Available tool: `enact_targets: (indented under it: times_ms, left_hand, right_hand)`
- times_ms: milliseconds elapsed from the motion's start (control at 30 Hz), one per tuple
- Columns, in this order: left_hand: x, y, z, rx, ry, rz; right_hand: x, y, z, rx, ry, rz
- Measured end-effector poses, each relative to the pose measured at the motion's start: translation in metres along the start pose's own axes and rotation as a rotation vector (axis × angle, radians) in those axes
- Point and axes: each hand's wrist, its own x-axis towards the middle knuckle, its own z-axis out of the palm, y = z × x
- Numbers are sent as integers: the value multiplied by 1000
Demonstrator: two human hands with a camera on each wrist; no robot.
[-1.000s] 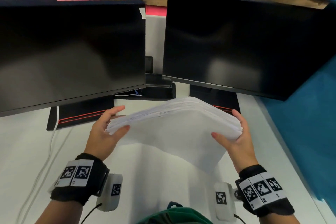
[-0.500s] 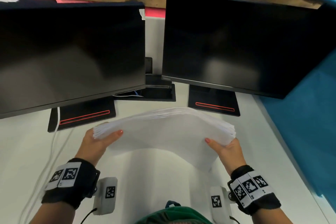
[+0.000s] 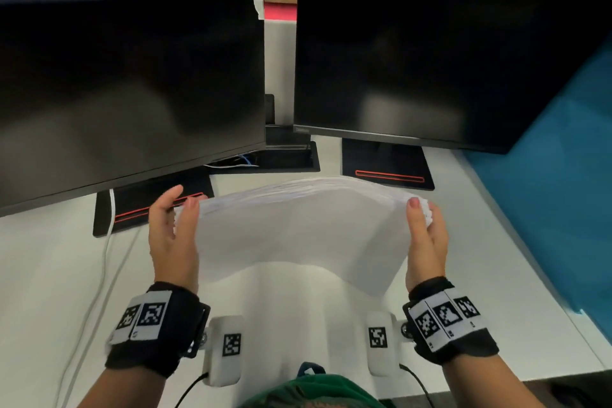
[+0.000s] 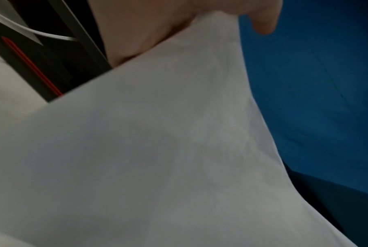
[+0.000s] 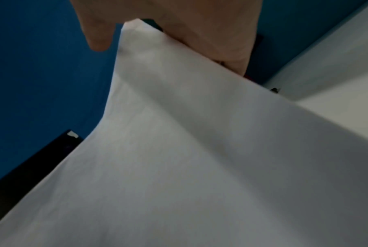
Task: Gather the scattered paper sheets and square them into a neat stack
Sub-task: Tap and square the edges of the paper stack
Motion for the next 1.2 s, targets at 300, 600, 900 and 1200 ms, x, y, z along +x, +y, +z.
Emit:
enact_targets:
  times_ms: [300, 600, 900, 1200]
  left_hand:
    - [16, 7, 17, 3, 118, -97]
    - [13, 8, 13, 86, -53, -74]
    - [19, -5, -3, 274, -247, -98]
    - [11, -7, -11, 235, -250, -165]
  right_hand:
    - [12, -19, 10, 50, 118, 87]
    - [19, -12, 1, 18, 60, 84]
    - [19, 17, -20, -140, -197, 168]
    - [13, 23, -21, -199, -165, 162]
